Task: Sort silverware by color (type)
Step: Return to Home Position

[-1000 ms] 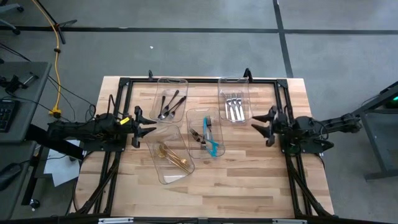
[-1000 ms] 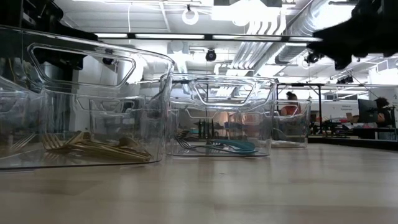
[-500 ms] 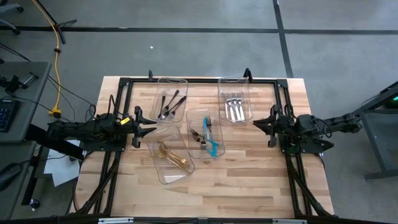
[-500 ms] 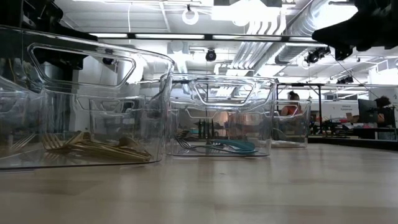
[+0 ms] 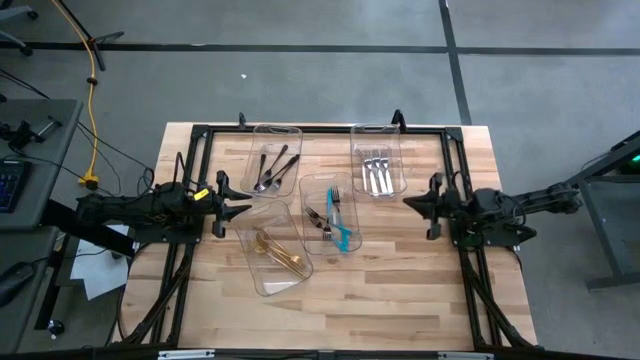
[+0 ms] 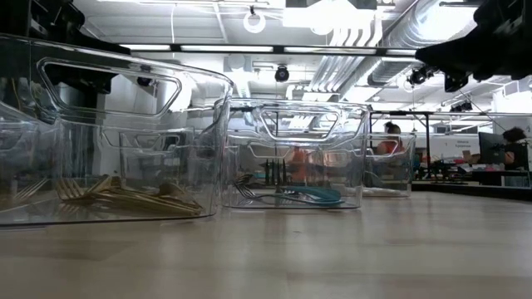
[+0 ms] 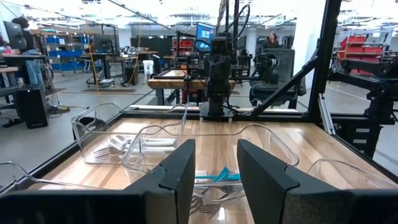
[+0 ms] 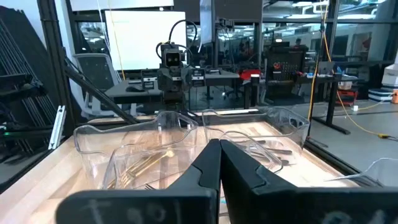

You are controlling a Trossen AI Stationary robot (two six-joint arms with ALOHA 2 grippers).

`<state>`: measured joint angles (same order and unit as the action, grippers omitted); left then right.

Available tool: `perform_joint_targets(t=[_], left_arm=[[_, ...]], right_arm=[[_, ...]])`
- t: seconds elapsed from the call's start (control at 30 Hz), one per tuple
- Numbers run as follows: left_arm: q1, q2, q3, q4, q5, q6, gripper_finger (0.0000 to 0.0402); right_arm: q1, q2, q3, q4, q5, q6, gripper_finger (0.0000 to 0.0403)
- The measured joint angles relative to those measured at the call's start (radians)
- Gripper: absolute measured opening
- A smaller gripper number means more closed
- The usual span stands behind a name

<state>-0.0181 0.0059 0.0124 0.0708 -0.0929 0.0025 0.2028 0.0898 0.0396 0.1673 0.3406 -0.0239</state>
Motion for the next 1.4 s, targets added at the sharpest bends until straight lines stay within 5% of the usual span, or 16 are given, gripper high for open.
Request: perform_joint_targets(t=[0.33, 0.6, 0.9, 1.13, 1.4], left_arm=[[0.0, 0.0, 0.0, 0.0, 0.0, 0.001, 0.0113], [0.0, 0.0, 0.0, 0.0, 0.0, 0.001, 0.0113], [0.0, 0.0, 0.0, 0.0, 0.0, 0.001, 0.0113], [0.0, 0.0, 0.0, 0.001, 0.0, 0.001, 0.0113], [0.0, 0.0, 0.0, 0.001, 0.0, 0.001, 0.0113]], right_arm=[[-0.092, 0.0, -0.029, 0.109, -0.036, -0.087, 0.0001], [-0.237, 0.0, -0.029, -0.019, -0.248, -0.048, 0.0], [-0.242, 0.0, -0.03, -0.089, -0.255, -0.061, 0.0], [-0.243, 0.031, -0.03, -0.14, -0.247, 0.202, 0.0], [-0.242, 0.035, -0.029, -0.14, -0.244, 0.206, 0.0]])
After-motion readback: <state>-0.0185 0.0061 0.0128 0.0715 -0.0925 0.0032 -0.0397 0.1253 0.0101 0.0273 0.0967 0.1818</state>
